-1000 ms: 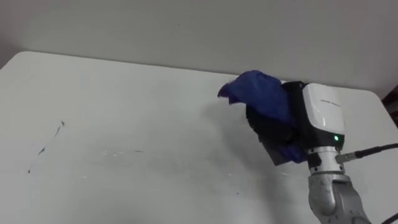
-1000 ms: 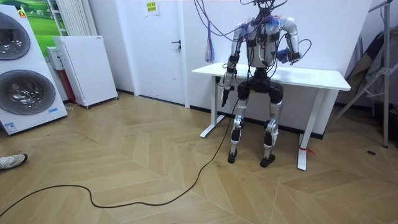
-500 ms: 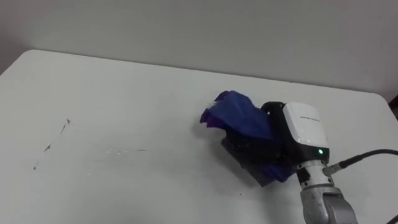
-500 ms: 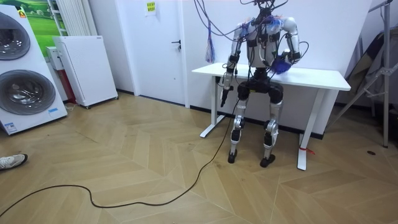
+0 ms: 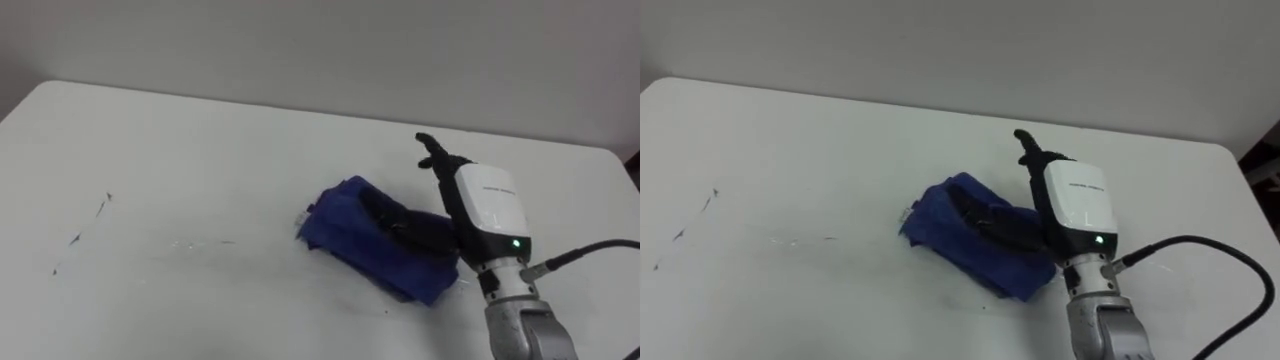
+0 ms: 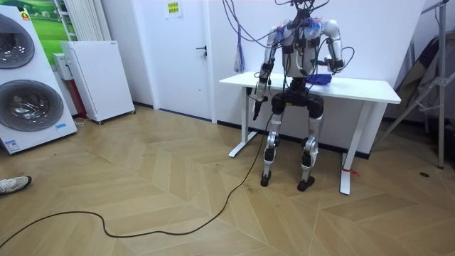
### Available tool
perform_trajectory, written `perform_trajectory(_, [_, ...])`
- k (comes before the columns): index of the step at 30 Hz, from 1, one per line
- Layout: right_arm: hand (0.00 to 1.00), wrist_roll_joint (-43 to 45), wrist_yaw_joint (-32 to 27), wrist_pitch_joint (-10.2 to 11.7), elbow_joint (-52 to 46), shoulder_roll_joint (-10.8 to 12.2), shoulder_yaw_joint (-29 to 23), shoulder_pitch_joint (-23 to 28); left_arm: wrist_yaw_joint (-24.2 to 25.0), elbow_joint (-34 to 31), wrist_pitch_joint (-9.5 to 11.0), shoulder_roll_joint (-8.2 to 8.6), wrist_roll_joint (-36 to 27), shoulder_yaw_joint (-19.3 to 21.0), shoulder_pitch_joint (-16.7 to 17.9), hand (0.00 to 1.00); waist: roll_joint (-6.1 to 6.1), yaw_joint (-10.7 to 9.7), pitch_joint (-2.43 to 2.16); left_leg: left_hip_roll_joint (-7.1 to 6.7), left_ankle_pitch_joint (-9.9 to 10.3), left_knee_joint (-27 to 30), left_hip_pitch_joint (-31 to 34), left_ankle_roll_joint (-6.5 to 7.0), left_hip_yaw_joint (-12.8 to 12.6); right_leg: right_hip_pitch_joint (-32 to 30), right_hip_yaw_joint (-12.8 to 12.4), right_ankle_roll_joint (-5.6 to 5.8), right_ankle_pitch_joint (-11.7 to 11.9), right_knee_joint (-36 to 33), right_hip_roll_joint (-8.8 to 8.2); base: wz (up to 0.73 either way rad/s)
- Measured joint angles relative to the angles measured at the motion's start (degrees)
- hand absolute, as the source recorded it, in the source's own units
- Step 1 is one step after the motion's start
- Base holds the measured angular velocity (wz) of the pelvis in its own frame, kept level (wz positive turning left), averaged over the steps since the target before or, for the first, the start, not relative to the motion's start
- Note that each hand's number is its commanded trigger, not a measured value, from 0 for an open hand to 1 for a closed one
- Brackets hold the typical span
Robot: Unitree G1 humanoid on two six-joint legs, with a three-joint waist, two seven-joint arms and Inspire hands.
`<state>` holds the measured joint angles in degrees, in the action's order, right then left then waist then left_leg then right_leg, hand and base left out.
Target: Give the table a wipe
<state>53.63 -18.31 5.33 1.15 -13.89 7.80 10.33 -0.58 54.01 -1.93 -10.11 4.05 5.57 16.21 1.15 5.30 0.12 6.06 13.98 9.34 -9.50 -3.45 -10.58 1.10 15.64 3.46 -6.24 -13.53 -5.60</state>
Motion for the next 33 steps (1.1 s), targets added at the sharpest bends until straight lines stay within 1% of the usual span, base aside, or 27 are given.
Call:
perform_trajectory(4, [0.00,-0.12,-2.26,0.15,0.46,-0.10,-3.95,0.00,-0.02,0.01,0.00,-0.03,0.03,0.16,0.25,0.00,-0.12,-0.46,-0.03,0.00,0.00,0.08,0.00,0.00,0.01,0.00,-0.02,0.00,0.00,-0.01,0.00,0.00])
perform_trajectory(8, [0.00,-2.39,-4.77,0.16,2.59,-0.29,-6.39,-0.01,-0.11,0.01,-0.02,-0.11,-0.01,0.52,0.79,0.00,-0.02,-0.75,-0.11,0.00,0.00,0.19,-0.11,0.00,0.21,0.21,0.06,0.00,0.00,-0.03,0.00,0.01])
perform_trajectory(11, [0.00,-3.85,-5.56,0.16,6.47,-0.41,-8.44,0.00,0.05,0.07,-0.06,-0.06,-0.01,1.17,1.33,0.00,0.33,-1.70,-0.24,0.00,0.00,0.26,-0.26,0.00,0.62,0.62,-0.12,0.12,-0.09,0.04,0.00,0.07])
perform_trajectory(13, [0.00,-3.82,-5.67,0.06,7.55,-0.41,-11.19,0.56,0.27,0.07,-0.11,-0.05,0.01,1.49,2.35,0.00,0.46,-2.20,-0.29,-0.14,0.00,0.21,-0.28,0.00,0.60,0.57,-0.97,0.23,-0.34,0.03,0.04,0.00])
perform_trajectory(14, [0.00,-3.88,-6.01,0.05,7.60,-0.42,-11.91,0.74,0.32,0.06,-0.20,-0.06,0.04,1.51,2.57,0.00,0.38,-2.31,-0.23,-0.19,0.00,0.18,-0.26,0.00,0.60,0.53,-1.29,0.26,-0.40,0.03,0.07,0.00])
perform_trajectory(15, [0.00,-4.26,-6.83,0.05,7.66,-0.41,-13.22,1.08,0.45,0.06,-0.32,-0.10,0.06,1.52,2.76,0.00,0.58,-2.69,-0.25,-0.24,0.00,0.17,-0.22,0.02,0.61,0.50,-1.37,0.27,-0.40,0.04,0.06,0.00])
perform_trajectory(17, [0.00,-5.93,-8.38,0.20,8.49,-0.43,-14.29,1.05,0.95,0.09,-0.36,-0.31,-0.02,1.60,2.90,0.00,0.53,-3.29,-0.08,-0.25,-0.03,0.17,-0.18,0.06,0.70,0.49,-1.38,0.27,-0.40,0.04,0.05,0.02])
perform_trajectory(18, [0.00,-7.18,-9.51,0.29,10.05,-0.43,-14.88,1.12,1.03,0.10,-0.36,-0.32,0.02,1.99,3.20,0.00,0.90,-3.52,-0.21,-0.27,-0.05,0.19,-0.17,0.09,0.81,0.52,-1.36,0.27,-0.40,0.02,0.05,0.04])
perform_trajectory(21, [0.00,-11.68,-10.08,0.08,13.28,-0.44,-17.57,1.70,1.21,-0.09,-0.36,-0.44,-0.04,3.43,3.49,0.00,1.33,-4.27,-0.23,-0.34,-0.05,0.20,-0.18,0.10,1.04,0.66,-1.39,0.33,-0.44,0.08,0.02,0.03])
perform_trajectory(23, [0.00,-15.37,-11.62,0.02,15.00,-0.46,-19.81,1.69,1.25,-0.10,-0.36,-0.59,-0.03,4.57,3.66,0.00,1.39,-4.82,-0.15,-0.36,-0.05,0.20,-0.17,0.10,1.05,0.66,-1.40,0.33,-0.44,0.11,0.01,0.00])
perform_trajectory(24, [0.00,-17.91,-13.31,0.04,16.25,-0.58,-21.36,1.69,1.24,-0.13,-0.41,-0.66,0.00,5.34,3.68,0.00,1.41,-5.05,-0.14,-0.37,-0.05,0.16,-0.14,0.10,1.05,0.66,-1.50,0.33,-0.45,0.24,0.02,0.00])
perform_trajectory(26, [0.00,-22.04,-15.73,0.00,18.33,-0.63,-23.57,1.67,1.24,-0.29,-0.61,-0.88,0.01,5.73,3.60,0.00,1.42,-5.20,-0.12,-0.37,-0.07,0.09,-0.10,0.13,1.00,0.65,-1.75,0.33,-0.44,0.45,0.08,0.00])
perform_trajectory(28, [0.00,-27.31,-17.85,-0.02,21.65,-0.67,-26.16,1.63,1.25,-1.41,-0.60,-0.87,-0.01,6.73,3.68,0.00,1.58,-5.41,-0.16,-0.38,-0.09,0.12,-0.12,0.16,0.96,0.73,-3.03,0.31,-0.41,0.71,0.44,0.00])
perform_trajectory(30, [0.00,-30.48,-19.05,0.02,24.36,-0.75,-27.33,1.62,1.22,-1.40,-0.56,-0.91,0.01,7.77,3.90,0.00,1.50,-5.76,-0.18,-0.36,-0.09,0.19,-0.20,0.16,0.97,0.86,-3.07,0.29,-0.38,0.75,0.47,0.00])
perform_trajectory(31, [0.00,-32.07,-19.61,0.02,26.98,-0.93,-27.63,1.59,1.22,-1.37,-0.55,-1.01,0.11,8.03,4.01,0.00,1.51,-6.23,-0.31,-0.35,-0.09,0.25,-0.19,0.16,0.97,0.90,-3.07,0.29,-0.39,0.70,0.48,0.00])
perform_trajectory(33, [0.00,-34.98,-19.64,-0.05,30.29,-0.94,-28.48,1.67,1.26,-1.36,-0.56,-1.01,0.27,8.09,4.16,0.00,1.40,-6.85,-0.36,-0.37,-0.08,0.24,-0.21,0.16,0.92,0.80,-3.16,0.31,-0.40,0.55,0.48,-0.02])
